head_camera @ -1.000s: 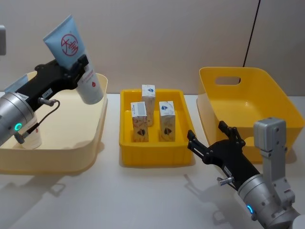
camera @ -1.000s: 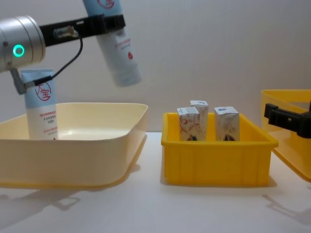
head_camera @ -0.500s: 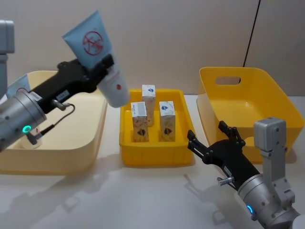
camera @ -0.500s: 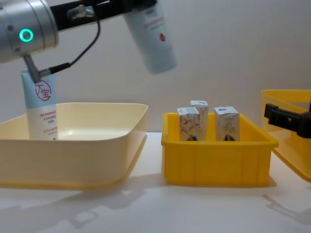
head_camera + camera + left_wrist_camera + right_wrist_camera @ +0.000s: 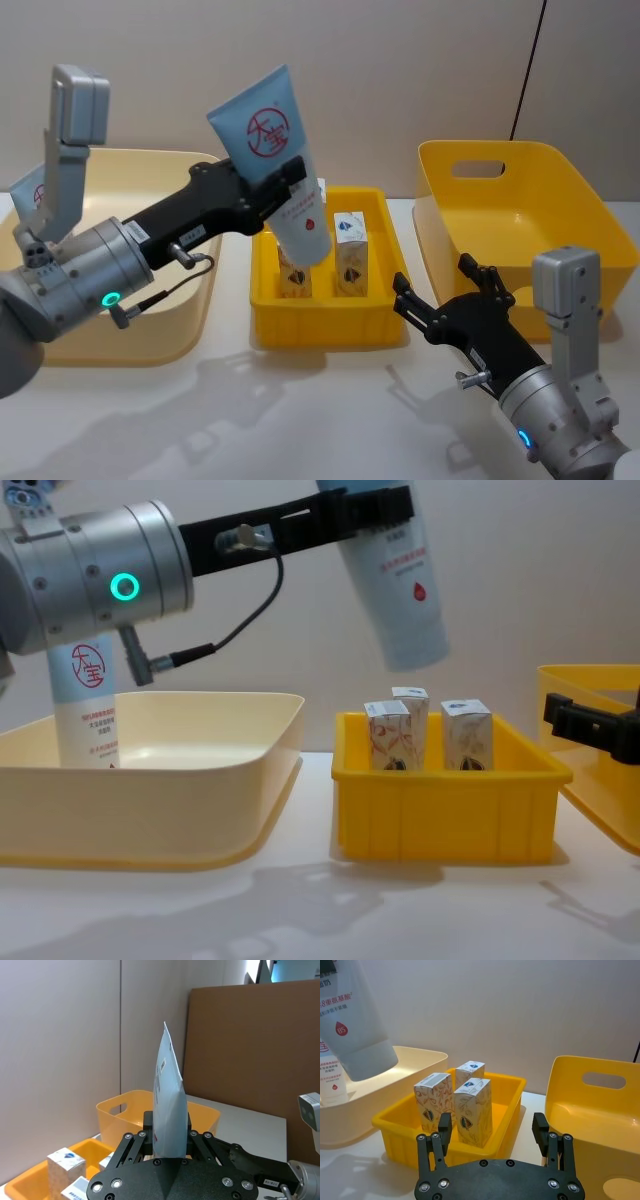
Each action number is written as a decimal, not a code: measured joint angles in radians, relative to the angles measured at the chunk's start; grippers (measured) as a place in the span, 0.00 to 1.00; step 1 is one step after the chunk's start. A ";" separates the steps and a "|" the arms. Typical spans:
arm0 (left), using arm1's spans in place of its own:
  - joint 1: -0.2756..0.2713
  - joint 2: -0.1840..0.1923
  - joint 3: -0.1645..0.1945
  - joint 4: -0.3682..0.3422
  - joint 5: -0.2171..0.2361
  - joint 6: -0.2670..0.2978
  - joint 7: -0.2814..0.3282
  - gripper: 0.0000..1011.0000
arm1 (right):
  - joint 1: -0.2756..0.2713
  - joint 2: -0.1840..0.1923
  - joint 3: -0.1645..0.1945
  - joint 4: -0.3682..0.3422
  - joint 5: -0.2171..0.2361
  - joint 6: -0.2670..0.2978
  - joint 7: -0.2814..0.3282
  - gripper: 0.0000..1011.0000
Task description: Bimanual collaborative sorting of washing and personal care products
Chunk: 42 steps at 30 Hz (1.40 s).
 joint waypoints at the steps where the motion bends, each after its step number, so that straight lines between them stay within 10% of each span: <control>1: 0.000 -0.001 0.003 0.001 0.001 -0.003 -0.001 0.29 | 0.000 0.000 0.000 0.000 0.000 0.000 0.000 0.99; 25: -0.006 -0.005 0.055 0.019 0.006 -0.069 -0.054 0.29 | 0.001 0.003 0.002 -0.005 0.003 0.001 0.012 0.99; 42: -0.007 -0.005 0.063 0.022 0.004 -0.078 -0.062 0.29 | -0.020 0.074 0.041 -0.088 0.113 0.013 0.180 0.99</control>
